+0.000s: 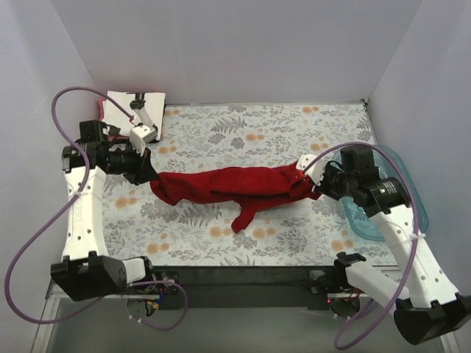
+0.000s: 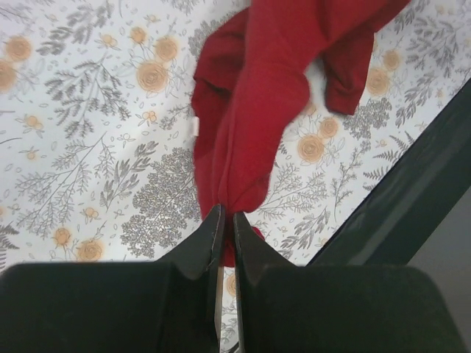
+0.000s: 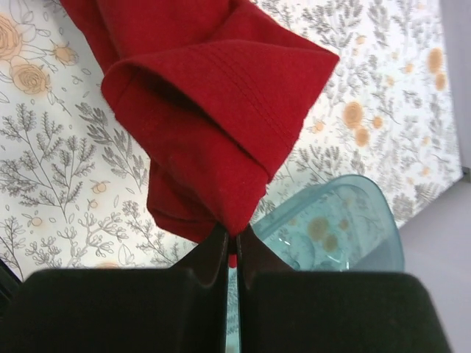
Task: Fold and stack the t-shirts
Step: Flatten the tshirt out
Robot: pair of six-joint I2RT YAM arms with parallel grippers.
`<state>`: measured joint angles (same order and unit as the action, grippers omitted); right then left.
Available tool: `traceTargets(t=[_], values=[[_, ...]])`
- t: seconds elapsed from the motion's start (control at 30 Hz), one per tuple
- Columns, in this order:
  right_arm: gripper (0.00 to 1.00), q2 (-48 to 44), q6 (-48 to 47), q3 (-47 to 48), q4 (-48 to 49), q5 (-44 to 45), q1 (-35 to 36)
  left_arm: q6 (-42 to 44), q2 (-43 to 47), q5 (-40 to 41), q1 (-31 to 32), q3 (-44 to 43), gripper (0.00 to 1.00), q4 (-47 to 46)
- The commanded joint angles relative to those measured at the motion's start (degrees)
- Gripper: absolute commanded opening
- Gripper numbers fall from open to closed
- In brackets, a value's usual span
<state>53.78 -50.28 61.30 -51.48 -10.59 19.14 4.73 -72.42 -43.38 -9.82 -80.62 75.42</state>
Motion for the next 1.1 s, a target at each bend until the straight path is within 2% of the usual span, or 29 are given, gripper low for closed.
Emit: traceTargets(t=[0.0, 0.1, 0.17, 0.27, 0.3, 0.33, 0.4, 0.5, 0.57, 0.6, 0.67, 0.7, 0.8, 0.87, 1.0, 1.07], values=[[0.01, -4.5, -2.7, 0.5, -3.2, 3.5, -0.2, -1.5, 6.5, -3.6, -2.8, -1.3, 0.0, 4.3], [0.01, -6.0, -4.1, -0.7, -3.4, 3.3, -0.2, -6.2, 9.8, -1.9, -3.5, -1.0, 0.0, 0.9], [0.01, -4.9, -4.4, -2.8, -4.4, 2.1, -0.2, -5.7, 9.4, -0.7, -3.5, 1.2, 0.0, -0.2], [0.01, -0.4, -6.6, -4.5, -9.2, -4.9, -0.1, -3.2, 6.0, 4.0, -3.6, 7.0, 0.0, -0.9], [0.01, 2.4, -9.1, -4.7, -14.5, -7.1, -0.2, -2.4, 5.2, 4.8, -3.6, 8.5, 0.0, -1.2], [0.07, 3.3, -10.7, -6.3, -16.5, -10.4, 0.1, -1.2, 4.1, 6.4, -3.6, 11.5, 0.0, -1.9], [0.09, 4.1, -14.6, -8.9, -19.8, -10.5, 1.3, -1.5, 2.6, 7.9, -3.6, 14.9, 0.0, -4.7], [0.1, 0.4, -22.5, -16.5, -21.3, -7.4, 2.7, -3.4, -0.8, 9.8, -3.6, 15.8, 0.0, -8.7], [0.15, -2.2, -25.2, -20.2, -21.2, -5.7, 3.6, -6.2, -3.0, 9.8, -3.6, 14.9, 0.0, -11.3], [0.35, -2.4, -25.5, -20.5, -20.8, -4.8, 3.6, -7.0, -5.4, 9.8, -3.6, 14.2, 0.0, -12.0], [0.6, -0.3, -23.0, -18.3, -20.6, -4.7, 3.6, -7.7, -8.2, 10.1, -3.5, 12.7, 0.0, -13.0], [0.98, 0.9, -21.6, -16.8, -20.7, -5.4, 3.6, -7.9, -10.6, 10.1, -3.6, 12.4, 0.0, -13.2], [0.98, 4.8, -17.5, -9.0, -20.2, -10.0, 2.6, -7.4, -13.2, 10.8, -3.5, 12.5, 0.0, -14.5], [0.98, 8.8, -10.4, -6.2, -15.4, -11.7, 2.0, -7.5, -13.8, 10.5, -3.6, 12.7, 0.0, -15.3], [0.8, 19.2, -1.8, 0.8, -9.8, -16.9, 0.3, -8.3, -15.0, 8.6, -3.5, 12.7, 0.0, -15.1], [0.75, 24.8, 3.3, 2.9, -4.8, -17.5, -1.6, -8.5, -15.5, 7.9, -3.6, 12.6, 0.0, -14.8]])
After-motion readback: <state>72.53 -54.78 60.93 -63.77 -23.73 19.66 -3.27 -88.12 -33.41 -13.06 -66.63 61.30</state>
